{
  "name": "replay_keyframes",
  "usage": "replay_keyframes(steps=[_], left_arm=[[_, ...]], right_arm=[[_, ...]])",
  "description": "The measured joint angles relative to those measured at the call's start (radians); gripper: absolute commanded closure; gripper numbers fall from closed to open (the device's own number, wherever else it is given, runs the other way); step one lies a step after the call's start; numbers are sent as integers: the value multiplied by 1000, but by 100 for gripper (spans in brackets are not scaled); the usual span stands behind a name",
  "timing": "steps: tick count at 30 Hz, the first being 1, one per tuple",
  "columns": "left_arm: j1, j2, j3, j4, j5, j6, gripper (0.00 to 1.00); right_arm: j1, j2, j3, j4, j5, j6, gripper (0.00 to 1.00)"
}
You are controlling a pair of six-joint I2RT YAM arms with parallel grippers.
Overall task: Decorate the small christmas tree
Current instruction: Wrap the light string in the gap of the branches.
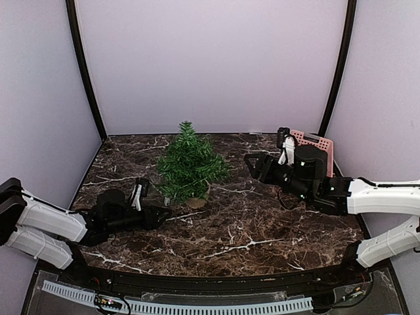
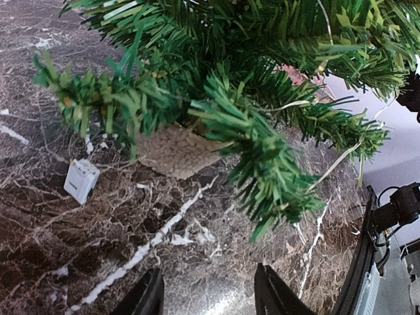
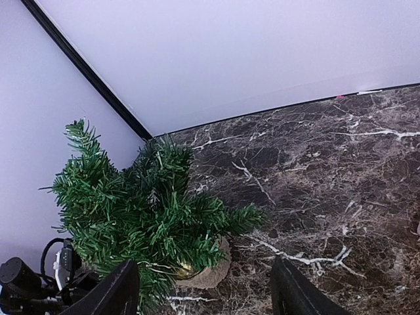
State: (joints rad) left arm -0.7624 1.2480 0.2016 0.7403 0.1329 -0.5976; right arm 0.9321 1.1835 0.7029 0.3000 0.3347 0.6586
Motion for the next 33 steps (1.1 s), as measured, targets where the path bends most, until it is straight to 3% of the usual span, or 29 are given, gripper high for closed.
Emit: replay_keyframes(steps=[7,15,19,27,33], left_arm=[[-1,88,44,82,10,3,62],[-2,127,62,121,15,3,91],[-2,120,61,124,12,-5,100],[-2,37,57,103,-14,-5,100],[-2,-73,57,-49,-71,-3,100]], right_arm=[[1,0,-4,0,15,0,34],[1,-19,-8,0,28,0,38],[1,-30,-18,0,33,-1,40],[1,-39,-21,-3,46,-10,42],[2,-65,-23,-10,51,-13,43]])
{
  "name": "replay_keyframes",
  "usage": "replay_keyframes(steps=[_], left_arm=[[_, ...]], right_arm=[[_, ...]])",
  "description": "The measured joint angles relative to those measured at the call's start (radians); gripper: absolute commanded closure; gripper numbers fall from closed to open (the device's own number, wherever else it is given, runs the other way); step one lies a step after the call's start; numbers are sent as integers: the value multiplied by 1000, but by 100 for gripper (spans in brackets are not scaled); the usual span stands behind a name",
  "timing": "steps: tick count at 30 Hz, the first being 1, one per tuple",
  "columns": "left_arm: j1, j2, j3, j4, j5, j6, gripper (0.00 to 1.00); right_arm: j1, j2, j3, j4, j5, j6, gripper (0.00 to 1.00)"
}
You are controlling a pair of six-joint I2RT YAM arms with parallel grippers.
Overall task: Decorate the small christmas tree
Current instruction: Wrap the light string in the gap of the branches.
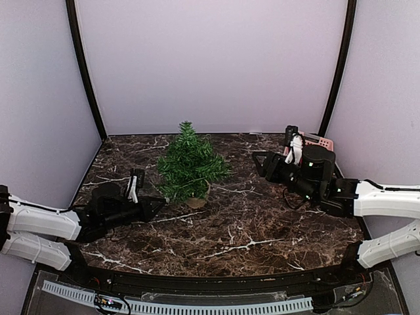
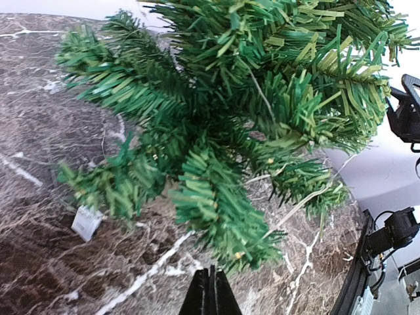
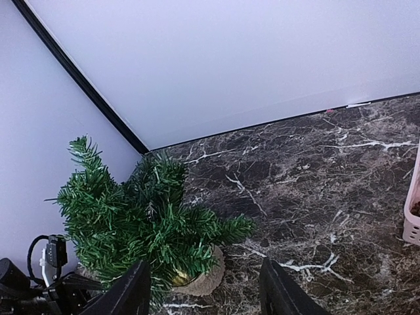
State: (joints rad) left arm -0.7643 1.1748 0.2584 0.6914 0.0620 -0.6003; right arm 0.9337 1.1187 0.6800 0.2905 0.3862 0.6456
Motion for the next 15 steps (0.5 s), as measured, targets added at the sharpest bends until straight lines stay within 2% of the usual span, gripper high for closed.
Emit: replay_keyframes(steps=[3,8,15], left_arm=[[0,-71,14,-122,-27,11,100],[6,-104,86,-321,-83,24,100],[63,-77,142,-463,-82,39,100]], right_arm=[[0,-7,0,-1,0,-3,43],[0,-14,0,-8,0,-10,44],[8,-39,0,-11,-5,-35,44]])
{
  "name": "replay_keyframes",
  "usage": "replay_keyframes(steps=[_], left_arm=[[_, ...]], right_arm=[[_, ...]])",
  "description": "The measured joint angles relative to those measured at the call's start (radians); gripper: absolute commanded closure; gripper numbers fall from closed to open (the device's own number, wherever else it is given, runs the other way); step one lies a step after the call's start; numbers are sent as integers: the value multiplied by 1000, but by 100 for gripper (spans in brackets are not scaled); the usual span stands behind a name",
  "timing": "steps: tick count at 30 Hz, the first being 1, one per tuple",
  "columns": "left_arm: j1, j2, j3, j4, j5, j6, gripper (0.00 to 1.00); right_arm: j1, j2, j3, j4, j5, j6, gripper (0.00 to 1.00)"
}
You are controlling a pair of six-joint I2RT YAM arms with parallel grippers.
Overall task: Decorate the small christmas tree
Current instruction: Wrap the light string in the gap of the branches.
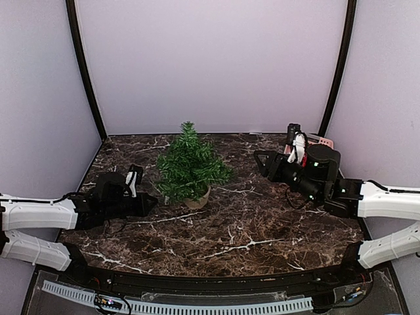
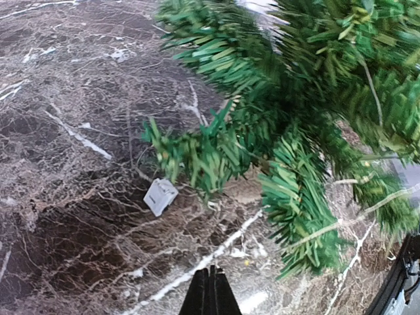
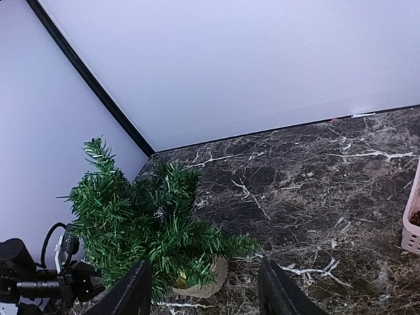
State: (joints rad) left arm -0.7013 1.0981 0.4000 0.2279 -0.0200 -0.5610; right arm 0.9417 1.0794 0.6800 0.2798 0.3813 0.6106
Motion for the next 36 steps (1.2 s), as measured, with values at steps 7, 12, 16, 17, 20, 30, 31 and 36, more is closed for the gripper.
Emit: replay_keyframes(steps=[7,12,16,17,20,30,31,36], left_arm=[[45,54,64,-22,31,29,100],[61,80,93,-14,53,45,100],[71,104,94,-12,68,52,100],[71,112,94,-12,72,53,98],[77,129,95,-8,80,57,91],[82,93,60,43,82,67,54],[82,76,46,47,82,70,51],[82,-25,-31,54,91,63,42]], right_arm=[[43,-13,0,-2,-11,-39,44],[58,-4,0,-5,-11,-55,44],[65,16,2,-5,-11,-60,45],[67,22,3,-5,-12,-60,45],[70,34,7,-5,-14,-61,45],[81,41,10,-3,-14,-60,44],[81,40,10,-3,-14,-60,44],[82,35,9,5,-13,-58,42]])
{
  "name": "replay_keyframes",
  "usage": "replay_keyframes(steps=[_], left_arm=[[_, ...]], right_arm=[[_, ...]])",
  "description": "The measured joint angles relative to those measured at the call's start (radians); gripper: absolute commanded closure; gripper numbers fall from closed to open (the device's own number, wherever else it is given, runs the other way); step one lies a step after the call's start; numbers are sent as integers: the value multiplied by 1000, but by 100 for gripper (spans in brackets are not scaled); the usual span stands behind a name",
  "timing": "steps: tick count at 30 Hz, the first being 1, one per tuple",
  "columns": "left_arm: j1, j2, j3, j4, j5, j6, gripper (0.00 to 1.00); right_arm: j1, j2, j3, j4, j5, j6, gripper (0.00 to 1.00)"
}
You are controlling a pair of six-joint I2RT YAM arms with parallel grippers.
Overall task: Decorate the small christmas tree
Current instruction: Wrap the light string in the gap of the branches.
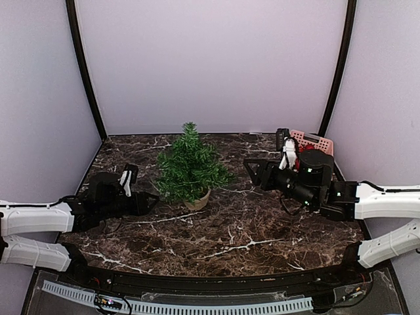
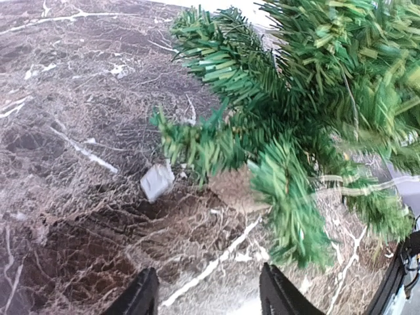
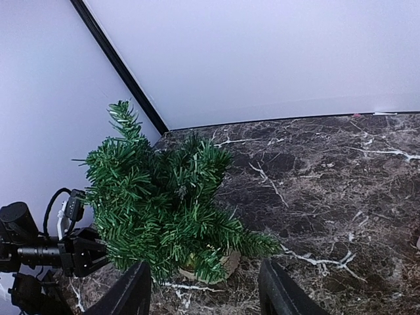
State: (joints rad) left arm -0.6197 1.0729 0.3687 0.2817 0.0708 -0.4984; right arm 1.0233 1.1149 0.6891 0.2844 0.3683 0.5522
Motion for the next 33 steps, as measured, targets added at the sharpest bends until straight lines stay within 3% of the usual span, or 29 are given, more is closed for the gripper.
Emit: replay_keyframes(steps=[6,12,21,33], left_arm=[[13,-122,-65,-29,-2,-47,42],[132,-111,-50,-74,35,-117,48],[326,118,69,-56,179,-172,48],[402,506,311,33,423,-126,49]], right_arm=[[0,-24,-7,10,15,7,41],[0,-35,-13,14,30,20,40],[0,-35,-12,4,42,40,39],[0,-14,29,-6,51,48,38]])
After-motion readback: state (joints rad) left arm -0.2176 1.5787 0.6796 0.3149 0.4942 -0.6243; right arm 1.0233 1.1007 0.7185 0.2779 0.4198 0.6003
